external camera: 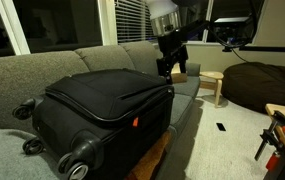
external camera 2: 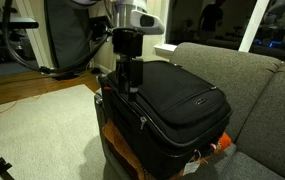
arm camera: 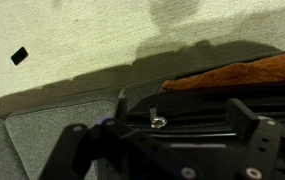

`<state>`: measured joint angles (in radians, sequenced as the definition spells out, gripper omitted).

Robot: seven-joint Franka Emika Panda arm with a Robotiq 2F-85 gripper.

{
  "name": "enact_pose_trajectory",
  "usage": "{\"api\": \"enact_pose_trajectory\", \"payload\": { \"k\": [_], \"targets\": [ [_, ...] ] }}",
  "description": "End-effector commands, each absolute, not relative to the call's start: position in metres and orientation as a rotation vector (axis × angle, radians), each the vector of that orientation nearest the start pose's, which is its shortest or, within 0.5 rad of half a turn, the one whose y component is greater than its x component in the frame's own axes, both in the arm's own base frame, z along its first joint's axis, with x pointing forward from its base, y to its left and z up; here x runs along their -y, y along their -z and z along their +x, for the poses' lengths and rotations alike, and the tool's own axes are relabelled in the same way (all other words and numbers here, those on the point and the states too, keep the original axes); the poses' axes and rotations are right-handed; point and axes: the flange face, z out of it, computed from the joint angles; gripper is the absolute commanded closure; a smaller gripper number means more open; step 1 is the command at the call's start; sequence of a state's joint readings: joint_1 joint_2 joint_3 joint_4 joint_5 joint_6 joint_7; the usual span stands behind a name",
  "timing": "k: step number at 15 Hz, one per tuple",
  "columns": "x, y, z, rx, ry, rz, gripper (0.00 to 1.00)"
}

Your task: Unzip the black suitcase

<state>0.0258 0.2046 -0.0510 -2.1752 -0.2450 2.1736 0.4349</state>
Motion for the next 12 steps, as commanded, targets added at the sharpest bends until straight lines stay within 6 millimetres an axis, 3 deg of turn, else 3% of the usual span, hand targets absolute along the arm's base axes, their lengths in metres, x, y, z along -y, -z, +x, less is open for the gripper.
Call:
{"api": "enact_pose_trajectory", "payload": {
  "k": [1, 12],
  "targets": [
    [0.033, -0.283, 0.527, -0.489, -0.167, -3.31, 0.0],
    [0.058, -0.272, 0.502, -0.534, 0.005, -3.267, 0.0]
  ]
}}
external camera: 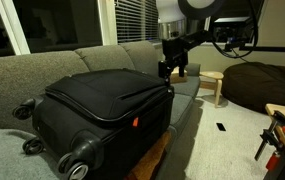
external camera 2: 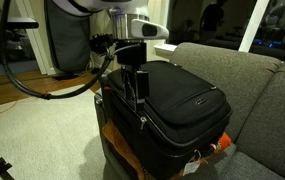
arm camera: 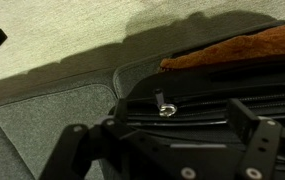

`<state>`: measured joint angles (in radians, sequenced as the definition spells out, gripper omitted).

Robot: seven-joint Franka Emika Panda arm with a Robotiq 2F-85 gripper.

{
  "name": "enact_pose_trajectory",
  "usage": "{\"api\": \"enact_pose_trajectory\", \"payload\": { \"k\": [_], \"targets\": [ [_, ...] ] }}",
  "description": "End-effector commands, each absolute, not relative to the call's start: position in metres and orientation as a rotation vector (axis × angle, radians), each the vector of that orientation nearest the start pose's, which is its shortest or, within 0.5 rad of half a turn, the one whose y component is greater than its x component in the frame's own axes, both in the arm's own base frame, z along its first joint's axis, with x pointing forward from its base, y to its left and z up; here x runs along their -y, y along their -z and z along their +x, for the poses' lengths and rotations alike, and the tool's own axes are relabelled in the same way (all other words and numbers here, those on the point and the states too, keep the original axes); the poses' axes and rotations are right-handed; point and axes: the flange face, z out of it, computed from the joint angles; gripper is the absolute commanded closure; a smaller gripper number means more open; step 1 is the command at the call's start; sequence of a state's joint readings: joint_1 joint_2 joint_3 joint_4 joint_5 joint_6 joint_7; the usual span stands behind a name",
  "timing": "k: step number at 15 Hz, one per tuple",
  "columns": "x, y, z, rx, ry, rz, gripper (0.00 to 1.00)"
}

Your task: Unzip the black suitcase

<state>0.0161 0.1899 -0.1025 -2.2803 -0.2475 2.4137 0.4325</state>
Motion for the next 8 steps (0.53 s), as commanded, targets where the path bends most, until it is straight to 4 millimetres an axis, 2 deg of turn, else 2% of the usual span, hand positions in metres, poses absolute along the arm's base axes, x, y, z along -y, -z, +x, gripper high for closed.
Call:
{"api": "enact_pose_trajectory", "payload": {
  "k": [1, 8],
  "targets": [
    [0.062, -0.27, 0.499, -0.54, 0.007, -3.261, 0.0],
    [0.078, -0.26, 0.48, -0.504, 0.102, -3.234, 0.0]
  ]
}}
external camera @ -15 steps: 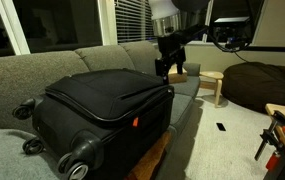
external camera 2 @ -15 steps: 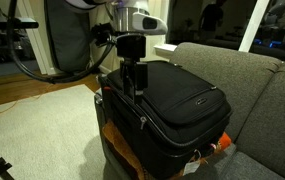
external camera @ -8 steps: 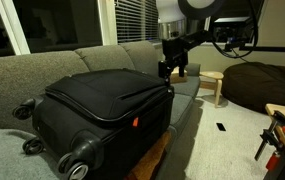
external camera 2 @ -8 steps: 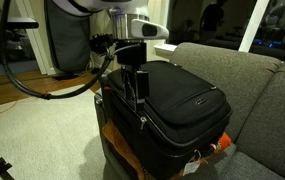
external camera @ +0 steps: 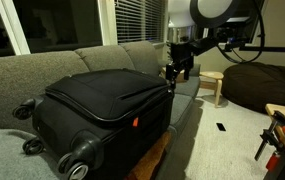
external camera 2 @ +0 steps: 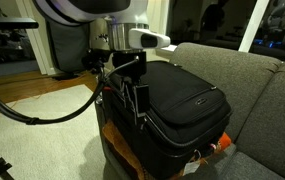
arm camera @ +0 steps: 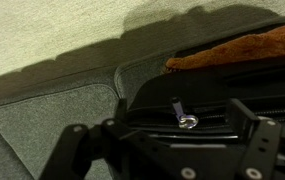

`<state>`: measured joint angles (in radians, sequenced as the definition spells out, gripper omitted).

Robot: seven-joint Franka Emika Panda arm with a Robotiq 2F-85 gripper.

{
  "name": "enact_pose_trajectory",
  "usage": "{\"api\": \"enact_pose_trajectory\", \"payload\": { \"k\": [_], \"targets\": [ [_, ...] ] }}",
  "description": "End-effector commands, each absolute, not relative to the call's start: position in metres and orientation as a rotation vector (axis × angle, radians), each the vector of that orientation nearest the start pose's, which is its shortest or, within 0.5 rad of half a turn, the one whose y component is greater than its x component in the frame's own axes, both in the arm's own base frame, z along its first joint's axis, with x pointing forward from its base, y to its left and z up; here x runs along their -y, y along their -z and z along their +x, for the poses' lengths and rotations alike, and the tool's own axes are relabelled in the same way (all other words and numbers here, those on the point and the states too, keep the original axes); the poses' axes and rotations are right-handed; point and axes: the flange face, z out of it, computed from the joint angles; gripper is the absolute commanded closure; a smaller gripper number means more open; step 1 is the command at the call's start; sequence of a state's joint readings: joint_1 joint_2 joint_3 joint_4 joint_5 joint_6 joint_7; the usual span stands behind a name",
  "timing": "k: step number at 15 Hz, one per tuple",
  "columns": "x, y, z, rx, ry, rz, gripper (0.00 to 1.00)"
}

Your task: Unzip the black suitcase

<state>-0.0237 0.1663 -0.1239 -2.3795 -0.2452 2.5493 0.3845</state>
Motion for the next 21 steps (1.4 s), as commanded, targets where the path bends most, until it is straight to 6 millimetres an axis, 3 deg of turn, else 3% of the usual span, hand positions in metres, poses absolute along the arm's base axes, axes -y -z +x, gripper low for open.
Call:
{"api": "enact_pose_trajectory", "payload": {
  "k": [1, 3, 4, 17, 21],
  "targets": [
    [0.08, -0.26, 0.478, -0.49, 0.113, -3.232, 0.0],
    [0.082, -0.259, 0.474, -0.464, 0.119, -3.232, 0.0],
    [0.078, -0.25, 0.492, -0.494, 0.075, -3.248, 0.0],
    [0.077, -0.241, 0.486, -0.463, 0.096, -3.256, 0.0],
    [0.079, -0.242, 0.489, -0.475, 0.189, -3.252, 0.0]
  ]
}}
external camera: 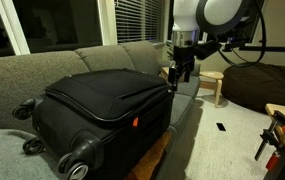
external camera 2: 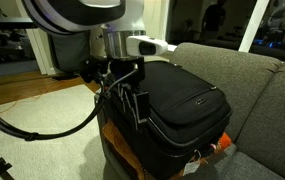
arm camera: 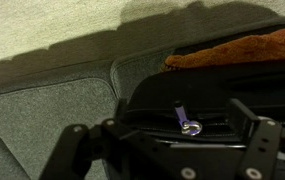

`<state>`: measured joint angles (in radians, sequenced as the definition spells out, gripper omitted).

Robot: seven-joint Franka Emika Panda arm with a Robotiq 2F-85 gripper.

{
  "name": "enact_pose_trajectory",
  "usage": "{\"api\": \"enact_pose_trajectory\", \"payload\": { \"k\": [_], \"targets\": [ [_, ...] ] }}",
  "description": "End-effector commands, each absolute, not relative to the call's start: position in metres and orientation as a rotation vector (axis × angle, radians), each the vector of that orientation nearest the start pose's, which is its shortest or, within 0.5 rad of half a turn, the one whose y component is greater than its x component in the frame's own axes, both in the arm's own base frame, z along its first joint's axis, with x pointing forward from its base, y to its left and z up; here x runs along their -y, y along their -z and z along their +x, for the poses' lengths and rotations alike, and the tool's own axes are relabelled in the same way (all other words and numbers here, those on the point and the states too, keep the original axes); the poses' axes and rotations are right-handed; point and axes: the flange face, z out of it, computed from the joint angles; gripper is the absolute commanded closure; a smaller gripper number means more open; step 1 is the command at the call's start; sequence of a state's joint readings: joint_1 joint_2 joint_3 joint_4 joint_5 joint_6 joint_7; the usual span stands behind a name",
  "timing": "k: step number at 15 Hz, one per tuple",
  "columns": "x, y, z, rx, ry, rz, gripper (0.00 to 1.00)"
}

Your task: Unzip the black suitcase

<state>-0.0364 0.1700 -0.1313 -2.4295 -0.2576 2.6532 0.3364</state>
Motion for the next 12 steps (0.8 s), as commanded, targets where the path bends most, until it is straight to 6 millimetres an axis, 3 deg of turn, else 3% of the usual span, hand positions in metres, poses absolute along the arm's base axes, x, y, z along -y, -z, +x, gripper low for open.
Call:
{"api": "enact_pose_trajectory", "payload": {
  "k": [1, 6, 12],
  "targets": [
    [0.08, -0.242, 0.49, -0.474, 0.213, -3.252, 0.0],
    [0.085, -0.241, 0.49, -0.494, 0.259, -3.254, 0.0],
    [0.08, -0.237, 0.475, -0.509, 0.245, -3.228, 0.0]
  ]
}}
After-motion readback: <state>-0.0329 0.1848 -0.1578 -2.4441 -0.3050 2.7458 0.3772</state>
